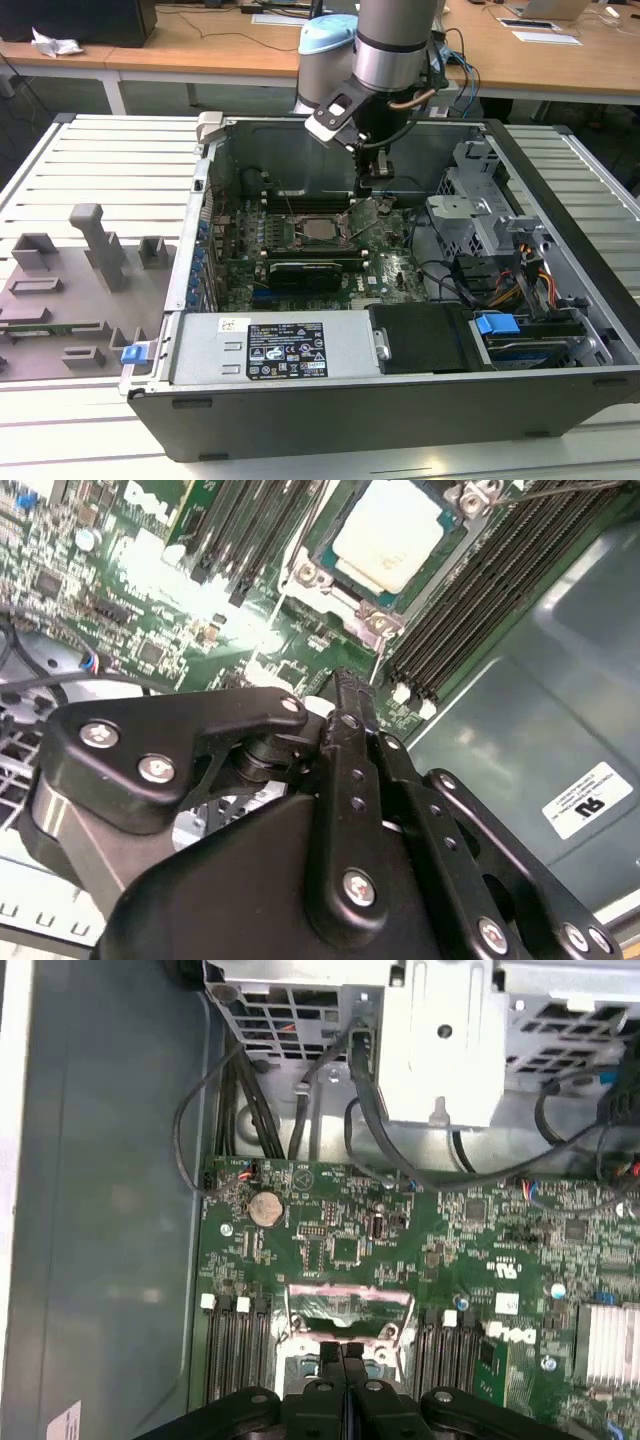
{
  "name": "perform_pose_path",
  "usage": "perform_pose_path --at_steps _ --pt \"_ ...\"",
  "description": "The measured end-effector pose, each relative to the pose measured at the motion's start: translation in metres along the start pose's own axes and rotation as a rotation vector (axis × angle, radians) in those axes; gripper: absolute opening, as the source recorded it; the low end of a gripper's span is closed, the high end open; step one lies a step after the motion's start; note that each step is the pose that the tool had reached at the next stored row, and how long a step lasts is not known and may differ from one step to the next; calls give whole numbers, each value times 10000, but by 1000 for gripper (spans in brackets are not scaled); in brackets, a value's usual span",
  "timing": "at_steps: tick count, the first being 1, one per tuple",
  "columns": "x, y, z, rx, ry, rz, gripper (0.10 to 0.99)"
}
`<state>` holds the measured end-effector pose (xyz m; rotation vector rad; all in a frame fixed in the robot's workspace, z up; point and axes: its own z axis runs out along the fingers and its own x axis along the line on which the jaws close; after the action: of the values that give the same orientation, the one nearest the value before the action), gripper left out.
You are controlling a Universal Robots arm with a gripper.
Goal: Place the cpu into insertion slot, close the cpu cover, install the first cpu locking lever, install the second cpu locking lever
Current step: 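Close the cpu cover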
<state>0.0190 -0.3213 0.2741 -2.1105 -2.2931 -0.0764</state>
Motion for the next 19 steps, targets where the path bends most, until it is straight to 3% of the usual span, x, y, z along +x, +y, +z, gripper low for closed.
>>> perform_pose_path --at_steps 2,9,11,19 --pt "-5 60 5 13 5 -228 106" --pt "-14 196 11 12 1 -195 106" --pt "-19 242 43 7 2 -126 106" --pt "-30 346 115 5 0 -72 106"
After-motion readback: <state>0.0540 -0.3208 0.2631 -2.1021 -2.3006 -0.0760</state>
